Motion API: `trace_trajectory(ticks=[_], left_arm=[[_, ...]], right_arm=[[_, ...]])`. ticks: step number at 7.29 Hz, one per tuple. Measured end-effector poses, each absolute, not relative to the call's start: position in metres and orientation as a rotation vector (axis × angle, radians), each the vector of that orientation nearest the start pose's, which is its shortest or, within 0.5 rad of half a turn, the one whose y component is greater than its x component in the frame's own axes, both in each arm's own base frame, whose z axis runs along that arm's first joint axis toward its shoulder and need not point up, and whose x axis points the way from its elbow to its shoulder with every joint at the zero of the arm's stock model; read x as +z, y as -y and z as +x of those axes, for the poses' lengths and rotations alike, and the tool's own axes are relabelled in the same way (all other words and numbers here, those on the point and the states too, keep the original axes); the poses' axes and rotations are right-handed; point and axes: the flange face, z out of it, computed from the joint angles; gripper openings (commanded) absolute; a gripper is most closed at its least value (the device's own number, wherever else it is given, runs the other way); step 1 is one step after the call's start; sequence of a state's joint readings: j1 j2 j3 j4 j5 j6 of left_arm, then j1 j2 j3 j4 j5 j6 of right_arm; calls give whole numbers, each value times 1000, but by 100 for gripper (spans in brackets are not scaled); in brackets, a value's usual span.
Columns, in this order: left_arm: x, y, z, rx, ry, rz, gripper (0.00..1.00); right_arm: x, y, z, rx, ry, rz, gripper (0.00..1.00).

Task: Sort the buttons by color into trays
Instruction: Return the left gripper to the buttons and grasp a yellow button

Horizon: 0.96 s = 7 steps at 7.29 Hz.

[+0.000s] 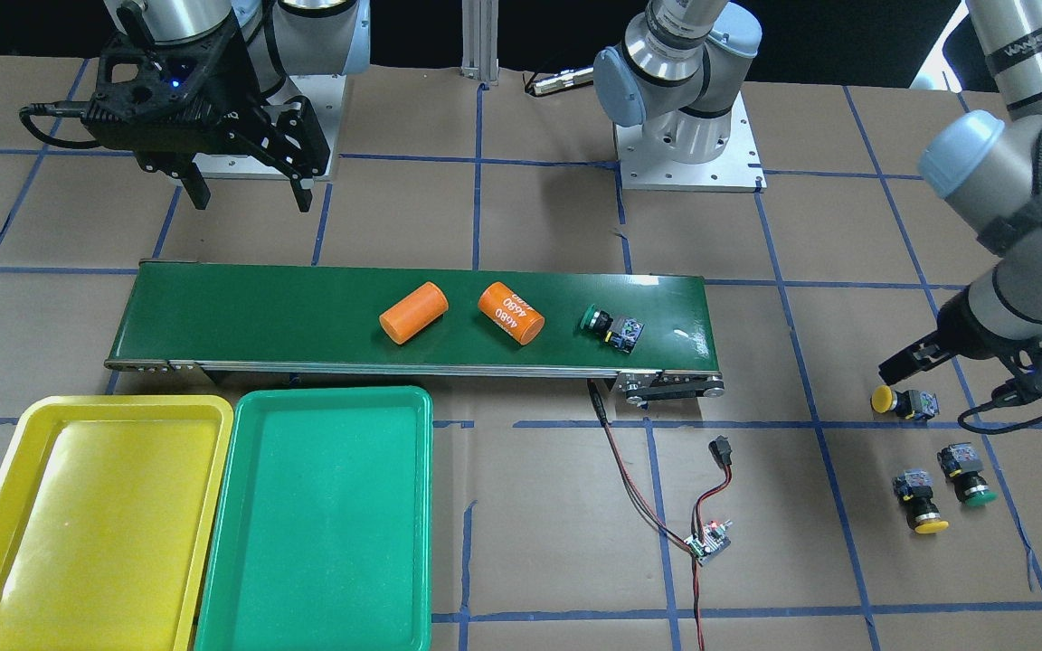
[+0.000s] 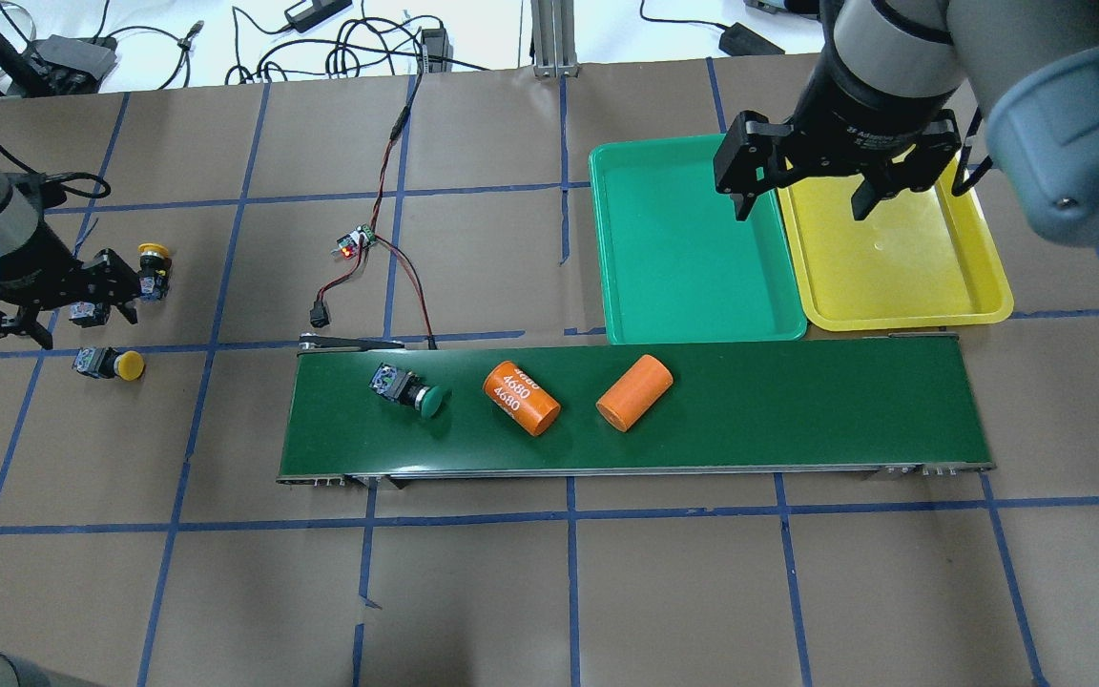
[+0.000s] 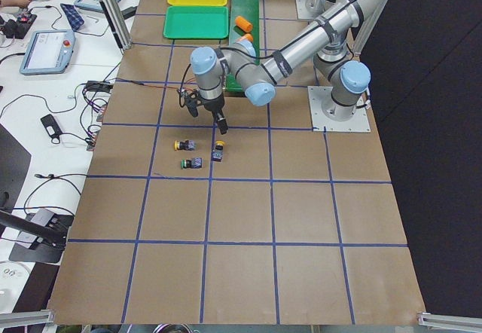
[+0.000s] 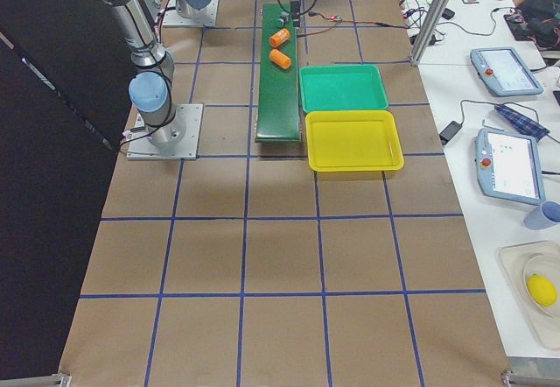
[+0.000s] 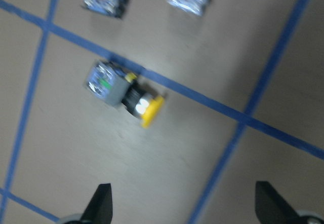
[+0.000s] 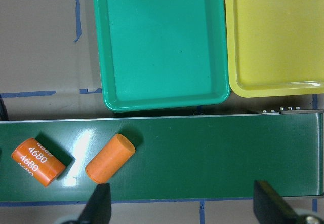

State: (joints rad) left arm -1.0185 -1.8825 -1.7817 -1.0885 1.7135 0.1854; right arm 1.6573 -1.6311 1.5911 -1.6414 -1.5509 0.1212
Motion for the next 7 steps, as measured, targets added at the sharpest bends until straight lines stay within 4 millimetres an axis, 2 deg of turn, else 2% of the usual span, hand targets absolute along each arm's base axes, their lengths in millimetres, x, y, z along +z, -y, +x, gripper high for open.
trace_trajectory(ticks=[1, 2, 5, 7], left_arm=[[250, 547, 220, 113, -2993, -509, 100], [229, 551, 231, 88, -3022, -484, 100], [192, 544, 254, 97, -3064, -485, 100], [177, 537, 255, 81, -3084, -508, 100]], right_arm=[[514, 463, 176, -168, -3105, 52, 100], [514, 463, 176, -167, -3105, 52, 100], [515, 464, 175, -175, -3109, 43, 100], [514, 463, 172, -168, -3134, 28, 100]])
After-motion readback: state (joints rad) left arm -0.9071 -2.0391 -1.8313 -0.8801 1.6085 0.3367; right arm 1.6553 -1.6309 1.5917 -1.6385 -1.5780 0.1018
